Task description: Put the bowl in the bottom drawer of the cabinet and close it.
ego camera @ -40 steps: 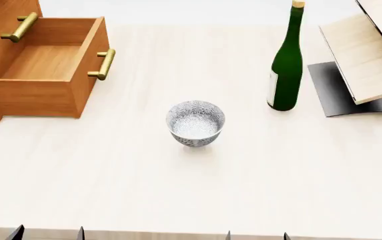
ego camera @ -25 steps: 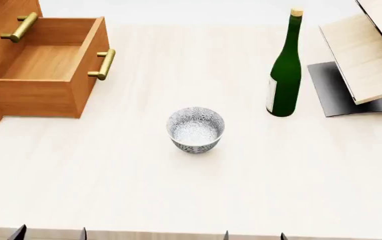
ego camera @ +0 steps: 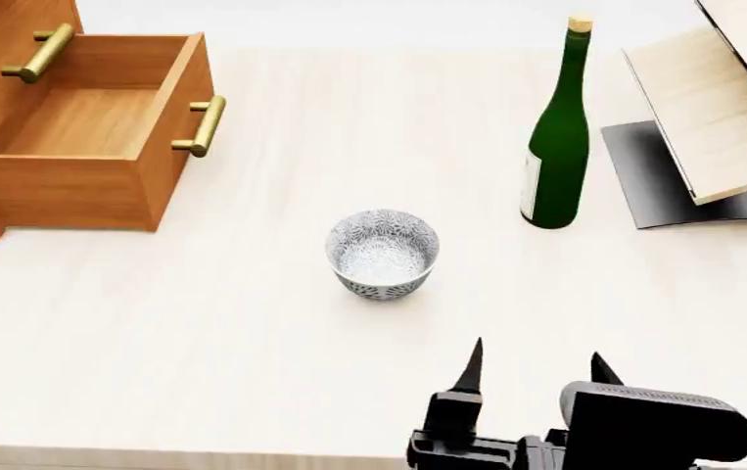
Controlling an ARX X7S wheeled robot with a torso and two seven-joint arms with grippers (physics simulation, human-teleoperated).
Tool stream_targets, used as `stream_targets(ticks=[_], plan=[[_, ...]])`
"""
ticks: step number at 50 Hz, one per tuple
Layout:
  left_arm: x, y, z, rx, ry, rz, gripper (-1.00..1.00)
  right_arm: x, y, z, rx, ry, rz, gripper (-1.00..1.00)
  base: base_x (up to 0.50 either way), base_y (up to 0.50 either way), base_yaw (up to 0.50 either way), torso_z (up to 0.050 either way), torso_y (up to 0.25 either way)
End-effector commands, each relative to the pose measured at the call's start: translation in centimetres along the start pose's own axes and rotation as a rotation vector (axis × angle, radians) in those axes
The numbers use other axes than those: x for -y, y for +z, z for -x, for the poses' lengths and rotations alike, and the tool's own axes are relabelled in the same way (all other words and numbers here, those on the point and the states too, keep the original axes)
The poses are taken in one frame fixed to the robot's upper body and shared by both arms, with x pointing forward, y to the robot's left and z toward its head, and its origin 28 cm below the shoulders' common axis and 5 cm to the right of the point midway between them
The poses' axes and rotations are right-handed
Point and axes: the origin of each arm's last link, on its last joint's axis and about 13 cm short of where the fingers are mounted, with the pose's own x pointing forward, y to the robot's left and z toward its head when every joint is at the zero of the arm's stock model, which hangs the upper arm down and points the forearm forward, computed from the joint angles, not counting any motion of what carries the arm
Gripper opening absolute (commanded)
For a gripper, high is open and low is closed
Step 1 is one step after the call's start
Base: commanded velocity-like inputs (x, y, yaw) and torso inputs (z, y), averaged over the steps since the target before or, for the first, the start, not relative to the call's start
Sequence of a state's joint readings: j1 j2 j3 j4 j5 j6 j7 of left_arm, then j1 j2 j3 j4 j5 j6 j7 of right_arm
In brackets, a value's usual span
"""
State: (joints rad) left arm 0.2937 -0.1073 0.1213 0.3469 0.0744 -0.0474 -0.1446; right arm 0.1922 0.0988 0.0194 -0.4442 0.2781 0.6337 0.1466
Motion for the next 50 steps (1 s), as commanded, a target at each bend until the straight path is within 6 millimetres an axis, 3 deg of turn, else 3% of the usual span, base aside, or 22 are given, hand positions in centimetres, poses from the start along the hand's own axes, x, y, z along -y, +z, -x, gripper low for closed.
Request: stream_targets(ticks=[1, 11, 22, 50], plan=[[0.0, -0.6, 1.4, -0.017, 0.006, -0.010, 1.00, -0.6, 7.4, 0.2, 0.110, 0.014, 0.004, 1.00, 0.00, 0.00, 0.00, 0.000, 0.000], [0.0, -0.6, 1.4, -0.017, 0.006, 0.006, 1.00, -0.8, 9.5, -0.1, 0.154, 0.011, 0.002, 1.00, 0.00, 0.00, 0.00, 0.000, 0.000], [0.0, -0.7, 1.3, -0.017, -0.002, -0.007, 1.00, -0.7, 9.9, -0.3, 0.181, 0.006, 0.018, 1.00, 0.00, 0.02, 0.00, 0.000, 0.000], [0.1, -0.7, 1.4, -0.013, 0.001, -0.017, 1.00, -0.9, 9.6, 0.2, 0.174, 0.024, -0.008, 1.00, 0.00, 0.50, 0.00, 0.000, 0.000]])
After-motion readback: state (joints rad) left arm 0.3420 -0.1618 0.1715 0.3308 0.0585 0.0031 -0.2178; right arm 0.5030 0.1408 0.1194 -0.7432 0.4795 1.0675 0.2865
